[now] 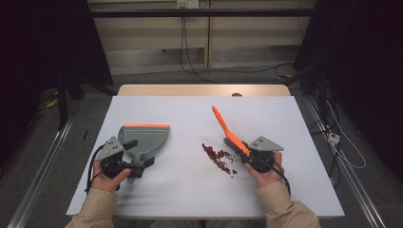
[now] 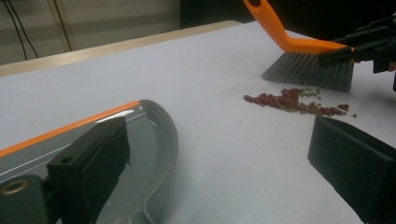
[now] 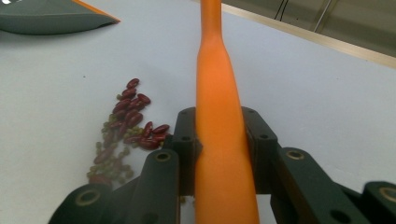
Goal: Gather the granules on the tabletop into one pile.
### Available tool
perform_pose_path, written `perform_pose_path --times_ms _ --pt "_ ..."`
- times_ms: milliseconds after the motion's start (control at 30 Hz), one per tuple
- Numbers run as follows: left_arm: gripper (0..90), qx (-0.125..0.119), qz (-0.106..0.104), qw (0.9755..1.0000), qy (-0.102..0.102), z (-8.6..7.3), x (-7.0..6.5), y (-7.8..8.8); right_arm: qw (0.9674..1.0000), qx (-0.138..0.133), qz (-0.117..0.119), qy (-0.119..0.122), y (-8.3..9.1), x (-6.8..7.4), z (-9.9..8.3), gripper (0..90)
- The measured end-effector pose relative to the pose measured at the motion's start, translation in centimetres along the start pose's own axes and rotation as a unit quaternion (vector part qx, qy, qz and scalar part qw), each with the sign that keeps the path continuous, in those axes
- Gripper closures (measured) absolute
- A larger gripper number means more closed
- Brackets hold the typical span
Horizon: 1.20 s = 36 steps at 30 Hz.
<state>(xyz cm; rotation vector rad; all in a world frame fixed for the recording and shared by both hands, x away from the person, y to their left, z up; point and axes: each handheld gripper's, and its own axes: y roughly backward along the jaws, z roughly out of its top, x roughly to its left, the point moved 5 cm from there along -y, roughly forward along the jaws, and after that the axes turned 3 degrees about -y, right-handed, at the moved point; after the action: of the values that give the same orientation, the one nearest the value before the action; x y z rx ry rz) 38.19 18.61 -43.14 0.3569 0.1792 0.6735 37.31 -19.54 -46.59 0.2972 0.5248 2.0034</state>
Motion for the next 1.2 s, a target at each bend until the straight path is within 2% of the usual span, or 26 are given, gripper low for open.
perform_pose_path --times_ms 167,233,400,533,600,667,733,767,900,933,1033,1100,1167,1200 --pt "5.6 -0.001 0.000 1.0000 -0.001 0.0 0.0 0.0 0.9997 0.000 0.022 0.005 0.1 1.5 0.1 70.9" --pt "5.6 0.000 0.001 1.0000 -0.002 0.0 0.0 0.0 0.9997 0.000 0.021 0.013 0.1 1.9 0.1 70.9" --pt "5.6 -0.002 0.001 1.0000 -0.002 0.1 0.0 0.1 0.9991 -0.002 0.043 0.007 0.2 2.7 0.2 71.0" --pt "5.6 -0.003 0.002 1.0000 -0.001 0.1 0.1 0.1 0.9987 -0.012 0.049 0.010 0.3 2.3 0.8 71.0" --pt "5.6 -0.002 0.001 1.0000 0.000 0.0 0.1 0.2 0.9970 -0.027 0.072 -0.003 0.1 1.4 1.5 71.0" --pt "5.6 -0.003 0.003 1.0000 0.003 0.0 0.1 0.2 0.9953 -0.042 0.087 0.001 -0.3 0.6 2.2 71.0" --pt "5.6 -0.004 0.004 1.0000 0.003 0.0 0.2 0.2 0.9920 -0.050 0.116 0.006 -1.5 -0.3 3.0 71.0" --pt "5.6 -0.001 0.006 1.0000 0.003 0.0 0.3 0.2 0.9914 -0.050 0.121 0.010 -2.0 -0.5 3.2 71.0" --pt "5.6 -0.001 0.008 0.9999 0.007 -0.1 0.4 0.3 0.9846 -0.045 0.162 0.048 -4.7 -0.9 4.3 71.0" --pt "5.6 -0.001 0.010 0.9999 0.008 -0.1 0.5 0.3 0.9812 -0.042 0.175 0.068 -5.5 -0.8 4.5 71.0" --pt "5.6 0.000 0.012 0.9999 0.012 -0.2 0.7 0.4 0.9735 -0.039 0.202 0.100 -7.0 -0.5 4.8 71.0" --pt "5.6 0.004 0.013 0.9998 0.013 -0.4 0.9 0.6 0.9662 -0.044 0.218 0.130 -7.9 -0.3 5.0 71.0" --pt "5.6 0.005 0.017 0.9997 0.019 -0.7 1.2 0.8 0.9606 -0.041 0.235 0.142 -8.5 -0.2 5.0 71.0" --pt "5.6 0.005 0.021 0.9996 0.021 -0.7 1.3 0.9 0.9566 -0.037 0.247 0.150 -8.8 -0.1 4.9 71.0"
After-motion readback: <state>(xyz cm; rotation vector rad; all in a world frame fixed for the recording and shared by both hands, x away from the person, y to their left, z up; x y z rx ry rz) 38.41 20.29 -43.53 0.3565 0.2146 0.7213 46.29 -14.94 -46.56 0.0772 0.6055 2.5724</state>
